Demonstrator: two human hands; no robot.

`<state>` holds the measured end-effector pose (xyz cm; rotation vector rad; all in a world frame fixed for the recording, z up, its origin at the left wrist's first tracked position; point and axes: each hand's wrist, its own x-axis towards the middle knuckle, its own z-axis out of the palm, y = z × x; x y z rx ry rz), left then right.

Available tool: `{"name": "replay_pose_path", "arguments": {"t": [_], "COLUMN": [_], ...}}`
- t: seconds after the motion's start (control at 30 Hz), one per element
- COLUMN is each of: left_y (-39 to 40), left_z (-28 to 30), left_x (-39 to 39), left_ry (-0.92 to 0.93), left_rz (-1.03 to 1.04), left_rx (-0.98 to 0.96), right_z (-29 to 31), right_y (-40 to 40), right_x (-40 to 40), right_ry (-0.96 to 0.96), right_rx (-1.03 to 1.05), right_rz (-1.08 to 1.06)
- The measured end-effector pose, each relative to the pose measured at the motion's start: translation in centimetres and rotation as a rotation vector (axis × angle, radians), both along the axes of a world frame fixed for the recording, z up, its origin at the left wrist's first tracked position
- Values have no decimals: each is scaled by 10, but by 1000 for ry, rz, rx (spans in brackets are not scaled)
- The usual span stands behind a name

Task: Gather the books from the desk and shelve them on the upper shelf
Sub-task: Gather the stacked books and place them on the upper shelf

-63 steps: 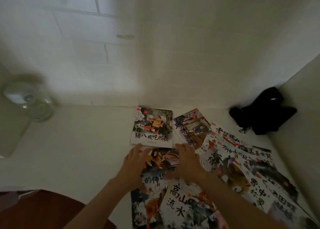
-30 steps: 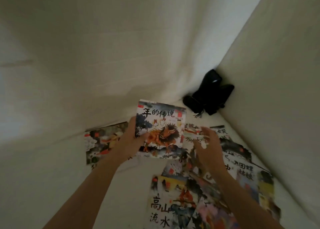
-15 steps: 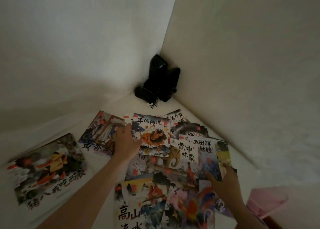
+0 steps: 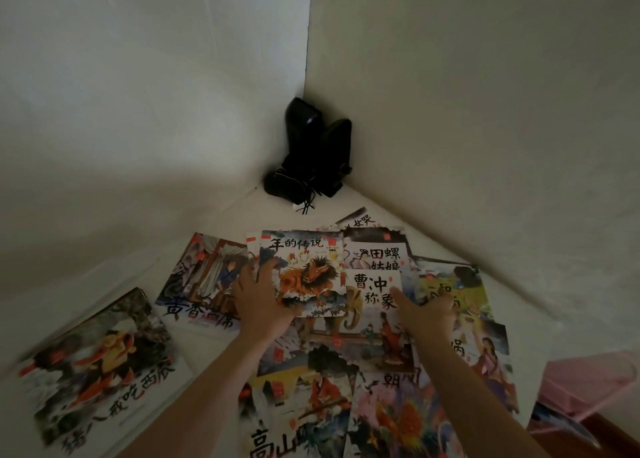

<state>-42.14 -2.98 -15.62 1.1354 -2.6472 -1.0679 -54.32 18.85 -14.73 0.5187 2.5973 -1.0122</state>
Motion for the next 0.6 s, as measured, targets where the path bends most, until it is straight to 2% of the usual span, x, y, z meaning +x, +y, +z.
{"name": "replay_pose_path", "arguments": {"t": [0.17, 0.27, 0.33, 0.43, 0.53, 0.6], "left_y": [1, -5, -12, -18, -14, -11], "left_z": [13, 11, 9, 8, 13, 23], "left_x": [-18, -30, -33, -36, -38, -33], "left_ry": [43, 148, 213, 211, 194, 292], "left_rz": [200, 321, 347, 328, 314, 289], "left_rx": [258, 456, 537, 652, 645, 621], "right_z": [1, 4, 8, 6, 7, 6], "right_y": [-23, -38, -45, -49, -54, -54], "right_x": [5, 7, 7, 4, 4, 3], "right_ry": [7, 49, 40, 19, 6, 20], "right_rx": [-46, -34, -68, -164, -242, -249], "right_rz": [157, 307, 360, 419, 524, 561]}}
